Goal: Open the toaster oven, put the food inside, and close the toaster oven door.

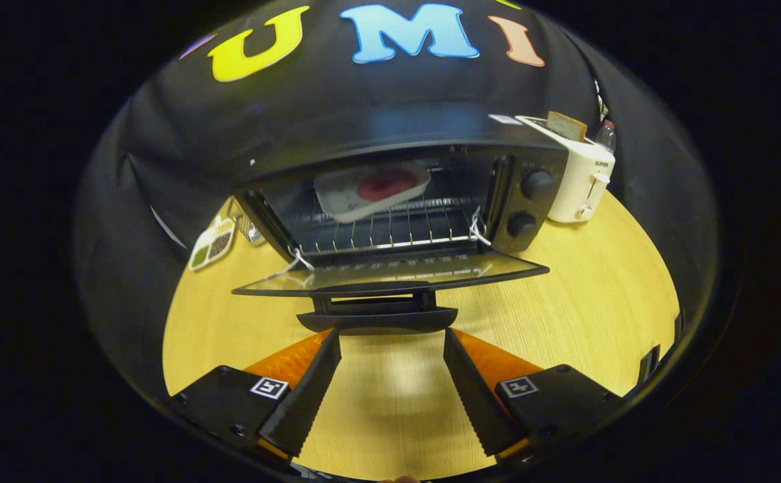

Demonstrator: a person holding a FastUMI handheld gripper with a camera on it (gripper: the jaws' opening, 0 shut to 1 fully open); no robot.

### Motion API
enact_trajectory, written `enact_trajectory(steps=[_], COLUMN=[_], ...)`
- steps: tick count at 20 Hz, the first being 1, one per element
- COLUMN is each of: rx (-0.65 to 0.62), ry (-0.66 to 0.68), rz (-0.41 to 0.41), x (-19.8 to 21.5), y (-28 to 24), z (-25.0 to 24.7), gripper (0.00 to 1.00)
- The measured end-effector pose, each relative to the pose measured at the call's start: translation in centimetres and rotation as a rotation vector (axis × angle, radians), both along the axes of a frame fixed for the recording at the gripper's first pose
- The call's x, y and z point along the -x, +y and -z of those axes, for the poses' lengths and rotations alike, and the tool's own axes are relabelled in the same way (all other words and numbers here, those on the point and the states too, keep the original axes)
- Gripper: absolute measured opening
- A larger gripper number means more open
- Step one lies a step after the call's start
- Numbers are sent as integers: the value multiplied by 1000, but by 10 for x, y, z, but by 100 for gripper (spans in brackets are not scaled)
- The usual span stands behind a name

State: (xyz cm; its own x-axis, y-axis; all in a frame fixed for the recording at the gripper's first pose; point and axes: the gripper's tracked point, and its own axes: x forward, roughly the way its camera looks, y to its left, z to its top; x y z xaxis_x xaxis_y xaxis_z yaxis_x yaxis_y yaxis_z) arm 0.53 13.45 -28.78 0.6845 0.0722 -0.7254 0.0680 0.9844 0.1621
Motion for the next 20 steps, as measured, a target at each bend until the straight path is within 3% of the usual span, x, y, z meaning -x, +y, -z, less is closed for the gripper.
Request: enact_trajectory(steps=[4, 10, 14, 20], rx=[-37, 90, 165, 220], ry=[-118, -403, -596, -711], rz=[70, 38, 28, 88], x=[-16, -17, -5, 37], y=[-20, -71, -103, -166], z=[-59, -160, -225, -273], gripper=[98, 98, 98, 97])
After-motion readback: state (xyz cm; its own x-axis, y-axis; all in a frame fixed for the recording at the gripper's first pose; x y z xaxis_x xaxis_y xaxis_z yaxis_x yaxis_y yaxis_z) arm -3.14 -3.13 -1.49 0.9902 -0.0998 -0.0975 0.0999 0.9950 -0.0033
